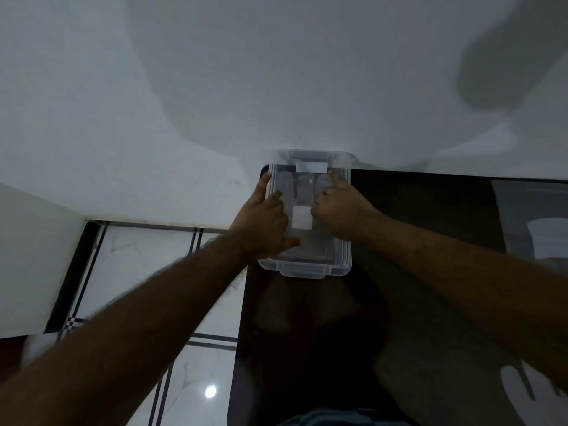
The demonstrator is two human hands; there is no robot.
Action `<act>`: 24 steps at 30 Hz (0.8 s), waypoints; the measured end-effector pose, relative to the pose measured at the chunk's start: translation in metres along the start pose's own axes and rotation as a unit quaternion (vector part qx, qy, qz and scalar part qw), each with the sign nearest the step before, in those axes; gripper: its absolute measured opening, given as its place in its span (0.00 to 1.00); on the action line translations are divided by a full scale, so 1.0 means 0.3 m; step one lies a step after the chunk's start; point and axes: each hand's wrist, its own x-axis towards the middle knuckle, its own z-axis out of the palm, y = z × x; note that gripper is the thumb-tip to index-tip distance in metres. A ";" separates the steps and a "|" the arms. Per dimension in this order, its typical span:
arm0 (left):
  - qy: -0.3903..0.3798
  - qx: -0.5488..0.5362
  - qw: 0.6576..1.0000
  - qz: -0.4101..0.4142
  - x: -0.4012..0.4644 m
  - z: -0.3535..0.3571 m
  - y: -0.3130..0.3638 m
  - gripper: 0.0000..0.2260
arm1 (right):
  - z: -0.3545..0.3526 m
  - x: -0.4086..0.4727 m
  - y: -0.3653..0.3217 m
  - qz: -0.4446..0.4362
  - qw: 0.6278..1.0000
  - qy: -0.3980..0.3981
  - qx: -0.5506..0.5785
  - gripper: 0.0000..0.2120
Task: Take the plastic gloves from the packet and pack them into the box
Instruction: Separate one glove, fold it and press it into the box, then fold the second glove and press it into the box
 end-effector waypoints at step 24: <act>0.161 -0.293 0.942 -0.040 -0.249 -0.238 0.567 0.17 | 0.199 -0.843 -0.211 0.122 0.965 0.121 0.200 0.21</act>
